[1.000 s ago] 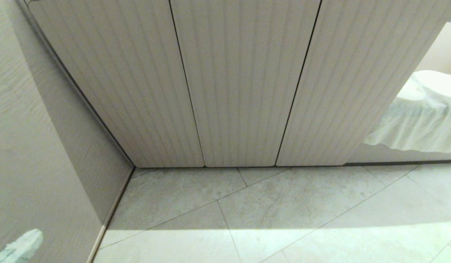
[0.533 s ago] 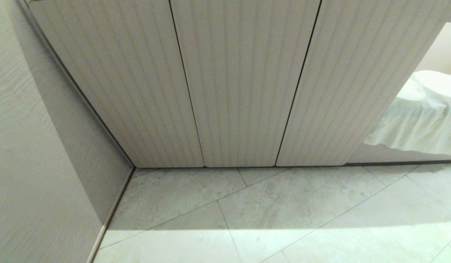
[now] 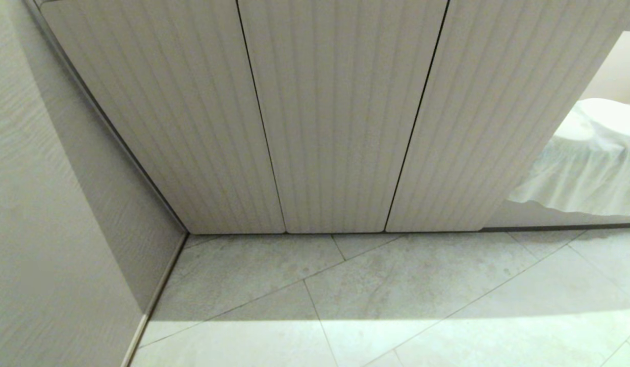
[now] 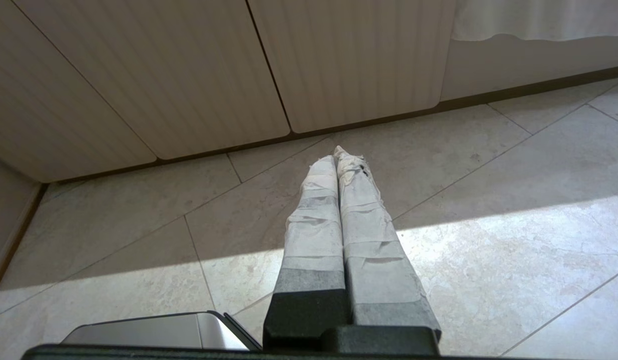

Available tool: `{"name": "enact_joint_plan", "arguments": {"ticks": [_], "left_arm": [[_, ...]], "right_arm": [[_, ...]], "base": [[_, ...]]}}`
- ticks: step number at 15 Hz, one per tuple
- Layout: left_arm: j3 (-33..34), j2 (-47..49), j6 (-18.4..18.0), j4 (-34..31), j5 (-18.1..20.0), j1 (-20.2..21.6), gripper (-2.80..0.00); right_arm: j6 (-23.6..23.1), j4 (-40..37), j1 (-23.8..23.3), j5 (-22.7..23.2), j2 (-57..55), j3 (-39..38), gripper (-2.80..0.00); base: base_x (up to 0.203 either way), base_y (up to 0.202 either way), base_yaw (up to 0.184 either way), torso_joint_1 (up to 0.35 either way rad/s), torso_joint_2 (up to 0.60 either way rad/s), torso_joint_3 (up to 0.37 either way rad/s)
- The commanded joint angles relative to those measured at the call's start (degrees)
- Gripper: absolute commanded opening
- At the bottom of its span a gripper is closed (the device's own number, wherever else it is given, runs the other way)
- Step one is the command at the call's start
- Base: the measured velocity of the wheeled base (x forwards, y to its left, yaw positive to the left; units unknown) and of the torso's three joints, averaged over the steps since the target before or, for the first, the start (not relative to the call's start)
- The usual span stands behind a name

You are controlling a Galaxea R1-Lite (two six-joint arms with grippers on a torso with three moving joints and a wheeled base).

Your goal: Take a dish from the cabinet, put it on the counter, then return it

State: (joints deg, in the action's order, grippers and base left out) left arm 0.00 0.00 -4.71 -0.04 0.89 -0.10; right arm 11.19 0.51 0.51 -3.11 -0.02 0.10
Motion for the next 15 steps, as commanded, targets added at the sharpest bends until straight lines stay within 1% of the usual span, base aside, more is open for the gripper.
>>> {"name": "enact_joint_plan", "arguments": {"ticks": [1, 9, 15], "left_arm": [[0.0, 0.0, 0.0, 0.0, 0.1, 0.0, -2.8], [0.0, 0.0, 1.0, 0.0, -0.2, 0.0, -2.8], [0.0, 0.0, 1.1, 0.0, -0.2, 0.0, -2.8]], "right_arm": [[0.1, 0.0, 0.0, -0.1, 0.0, 0.0, -2.8], [0.1, 0.0, 0.0, -0.1, 0.0, 0.0, -2.8], [0.1, 0.0, 0.0, -0.1, 0.0, 0.0, -2.8]], "base": [[0.0, 0.0, 0.0, 0.0, 0.0, 0.0], [0.0, 0.0, 0.0, 0.0, 0.0, 0.0], [0.0, 0.0, 0.0, 0.0, 0.0, 0.0]]}}
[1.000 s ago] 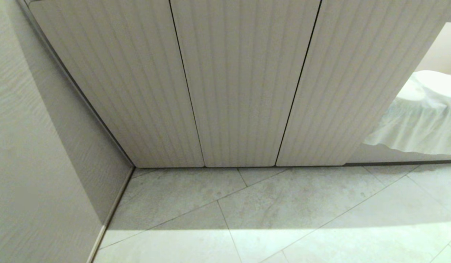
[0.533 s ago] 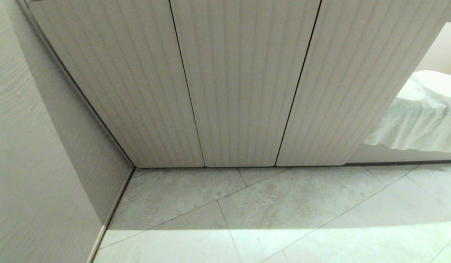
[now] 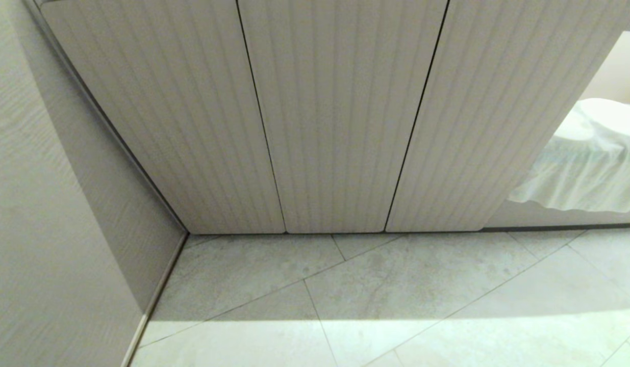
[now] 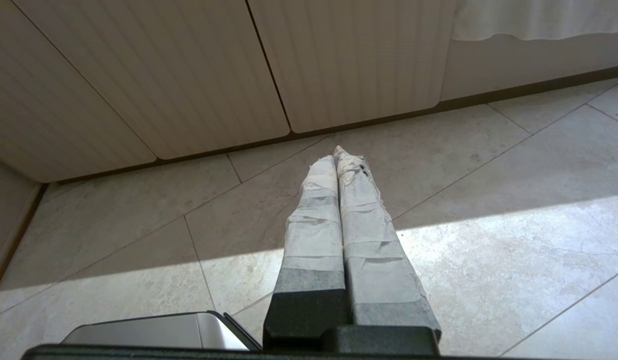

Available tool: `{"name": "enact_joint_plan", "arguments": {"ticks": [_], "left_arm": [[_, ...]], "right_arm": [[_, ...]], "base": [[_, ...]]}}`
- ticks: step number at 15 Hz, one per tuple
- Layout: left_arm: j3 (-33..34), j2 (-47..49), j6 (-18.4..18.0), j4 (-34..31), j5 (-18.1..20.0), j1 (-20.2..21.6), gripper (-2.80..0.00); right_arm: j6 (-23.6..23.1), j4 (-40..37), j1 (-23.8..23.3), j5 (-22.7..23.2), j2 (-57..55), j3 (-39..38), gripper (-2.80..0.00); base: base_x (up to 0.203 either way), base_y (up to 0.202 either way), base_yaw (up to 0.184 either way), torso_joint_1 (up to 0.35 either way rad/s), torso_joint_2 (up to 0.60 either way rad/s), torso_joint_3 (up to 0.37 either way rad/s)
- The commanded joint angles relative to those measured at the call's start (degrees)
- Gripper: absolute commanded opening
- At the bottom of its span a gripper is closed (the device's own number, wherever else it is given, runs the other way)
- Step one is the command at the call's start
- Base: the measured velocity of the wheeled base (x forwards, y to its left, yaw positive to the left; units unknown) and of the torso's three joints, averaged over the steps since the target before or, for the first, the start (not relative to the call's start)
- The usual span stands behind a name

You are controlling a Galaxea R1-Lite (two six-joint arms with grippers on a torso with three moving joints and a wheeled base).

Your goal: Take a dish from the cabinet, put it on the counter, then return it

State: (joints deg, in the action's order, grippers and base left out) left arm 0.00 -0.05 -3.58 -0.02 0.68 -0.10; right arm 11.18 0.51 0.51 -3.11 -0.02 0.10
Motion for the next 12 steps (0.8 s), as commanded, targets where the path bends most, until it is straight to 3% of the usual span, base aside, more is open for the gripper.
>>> {"name": "enact_joint_plan", "arguments": {"ticks": [1, 12], "left_arm": [[0.0, 0.0, 0.0, 0.0, 0.0, 0.0, -2.8], [0.0, 0.0, 0.0, -0.1, 0.0, 0.0, -2.8]], "right_arm": [[0.1, 0.0, 0.0, 0.0, 0.0, 0.0, -2.8], [-0.1, 0.0, 0.0, -0.1, 0.0, 0.0, -2.8]], "base": [[0.0, 0.0, 0.0, 0.0, 0.0, 0.0], [0.0, 0.0, 0.0, 0.0, 0.0, 0.0]]}}
